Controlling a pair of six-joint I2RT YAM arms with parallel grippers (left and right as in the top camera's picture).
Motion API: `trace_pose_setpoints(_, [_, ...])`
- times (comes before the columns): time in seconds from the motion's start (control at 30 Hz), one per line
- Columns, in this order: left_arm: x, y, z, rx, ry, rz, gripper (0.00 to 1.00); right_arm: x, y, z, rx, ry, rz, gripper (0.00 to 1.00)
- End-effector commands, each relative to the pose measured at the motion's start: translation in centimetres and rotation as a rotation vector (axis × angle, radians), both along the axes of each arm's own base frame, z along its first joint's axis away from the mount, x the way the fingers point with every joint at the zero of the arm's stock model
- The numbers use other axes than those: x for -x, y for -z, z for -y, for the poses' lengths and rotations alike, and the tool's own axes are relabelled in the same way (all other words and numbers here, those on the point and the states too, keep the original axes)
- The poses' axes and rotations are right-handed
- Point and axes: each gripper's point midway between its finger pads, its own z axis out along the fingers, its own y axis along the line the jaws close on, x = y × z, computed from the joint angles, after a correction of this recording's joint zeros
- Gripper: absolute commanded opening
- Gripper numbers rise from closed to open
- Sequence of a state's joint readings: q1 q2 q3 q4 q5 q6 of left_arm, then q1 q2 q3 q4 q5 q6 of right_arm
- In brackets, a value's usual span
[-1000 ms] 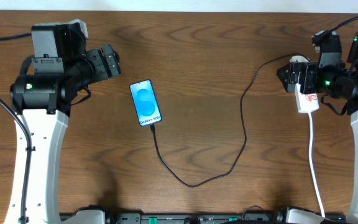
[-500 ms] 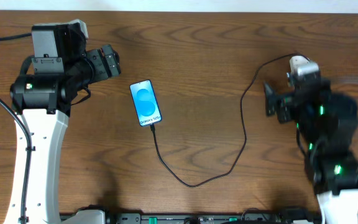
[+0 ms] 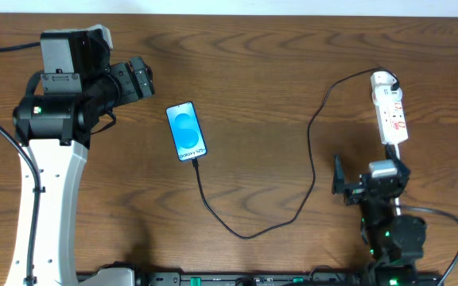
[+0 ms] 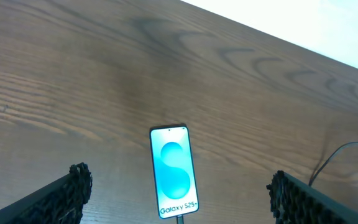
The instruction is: Plug charger to phone and switch on socket
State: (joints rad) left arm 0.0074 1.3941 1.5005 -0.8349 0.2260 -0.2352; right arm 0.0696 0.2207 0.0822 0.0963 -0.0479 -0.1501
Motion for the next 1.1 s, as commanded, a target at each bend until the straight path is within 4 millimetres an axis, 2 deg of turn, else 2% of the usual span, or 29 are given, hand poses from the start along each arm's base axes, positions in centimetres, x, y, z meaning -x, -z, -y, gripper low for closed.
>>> trace_pose_setpoints(0.0, [-0.2, -0.1, -0.3, -0.013, -0.003, 0.003, 0.94, 0.3, 1.0, 0.0, -0.025, 0.005, 0.034, 0.99])
trace_pose_setpoints(0.2, [-0.1, -0.1, -0.3, -0.013, -0.003, 0.003, 0.93, 0.6, 1.7, -0.1, -0.019, 0.001, 0.010, 0.99])
trace_pose_setpoints(0.37, [-0.2, -0.1, -0.3, -0.013, -0.003, 0.003, 0.93, 1.1, 4.3, 0.0, -0.016, 0.002, -0.093, 0.99])
trace_pose_setpoints(0.5, [-0.2, -0.1, -0.3, -0.013, -0.003, 0.003, 0.93, 1.3, 3.0, 0.2, -0.018, 0.011, -0.035, 0.99])
trace_pose_setpoints(1.07, [-0.2, -0.1, -0.3, -0.013, -0.003, 0.003, 0.93, 1.3, 3.0, 0.2, -0.018, 0.011, -0.035, 0.99])
